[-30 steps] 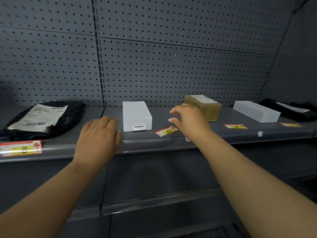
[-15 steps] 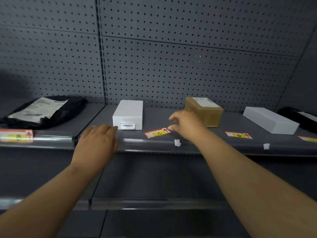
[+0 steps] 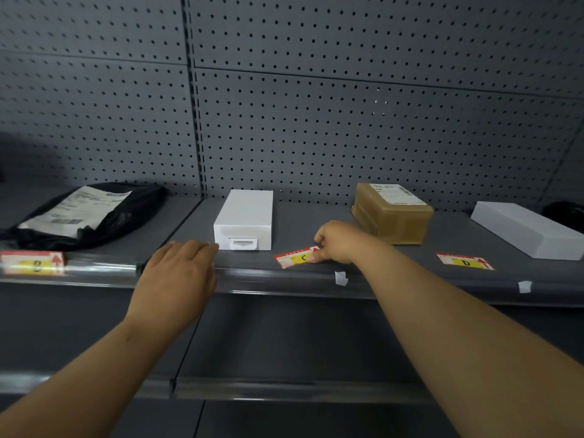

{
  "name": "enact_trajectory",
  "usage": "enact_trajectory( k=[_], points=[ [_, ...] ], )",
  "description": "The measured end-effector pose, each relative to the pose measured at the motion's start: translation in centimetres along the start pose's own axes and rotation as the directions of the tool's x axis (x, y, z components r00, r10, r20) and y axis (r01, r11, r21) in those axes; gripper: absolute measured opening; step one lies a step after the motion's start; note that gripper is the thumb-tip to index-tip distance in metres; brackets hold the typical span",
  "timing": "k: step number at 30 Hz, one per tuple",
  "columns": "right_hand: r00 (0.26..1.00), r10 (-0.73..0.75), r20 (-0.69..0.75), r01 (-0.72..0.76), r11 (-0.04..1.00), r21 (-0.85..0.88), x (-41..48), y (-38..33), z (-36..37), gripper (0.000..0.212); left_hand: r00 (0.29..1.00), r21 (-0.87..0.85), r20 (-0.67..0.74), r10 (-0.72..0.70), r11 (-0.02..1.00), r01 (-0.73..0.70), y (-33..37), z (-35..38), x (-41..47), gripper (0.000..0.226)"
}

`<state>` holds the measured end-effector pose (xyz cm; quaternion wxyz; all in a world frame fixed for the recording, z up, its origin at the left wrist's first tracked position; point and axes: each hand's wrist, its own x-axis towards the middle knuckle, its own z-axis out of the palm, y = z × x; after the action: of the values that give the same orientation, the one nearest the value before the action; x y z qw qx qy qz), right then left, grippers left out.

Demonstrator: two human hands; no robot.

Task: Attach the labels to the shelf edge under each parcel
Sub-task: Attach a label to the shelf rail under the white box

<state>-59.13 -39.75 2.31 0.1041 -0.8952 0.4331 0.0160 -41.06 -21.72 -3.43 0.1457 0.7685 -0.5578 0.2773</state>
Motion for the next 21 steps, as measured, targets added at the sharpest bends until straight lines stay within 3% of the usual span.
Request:
enact_trajectory(
  k=[13, 21],
  points=[
    [0.995, 0.006, 0.097, -0.008, 1.0, 0.023, 1.4, 0.4, -0.1, 0.054, 1.0, -0.026, 0.025, -0.011, 1.0, 0.011, -0.5, 0.7, 0.4, 0.047],
    [0.989, 0.036, 0.142, -0.04, 0.999, 0.026, 1.5, 0.4, -0.4, 0.043, 1.0, -0.04, 0.025, -0.015, 0.999, 0.016, -0.5, 0.9, 0.6, 0.047]
  ],
)
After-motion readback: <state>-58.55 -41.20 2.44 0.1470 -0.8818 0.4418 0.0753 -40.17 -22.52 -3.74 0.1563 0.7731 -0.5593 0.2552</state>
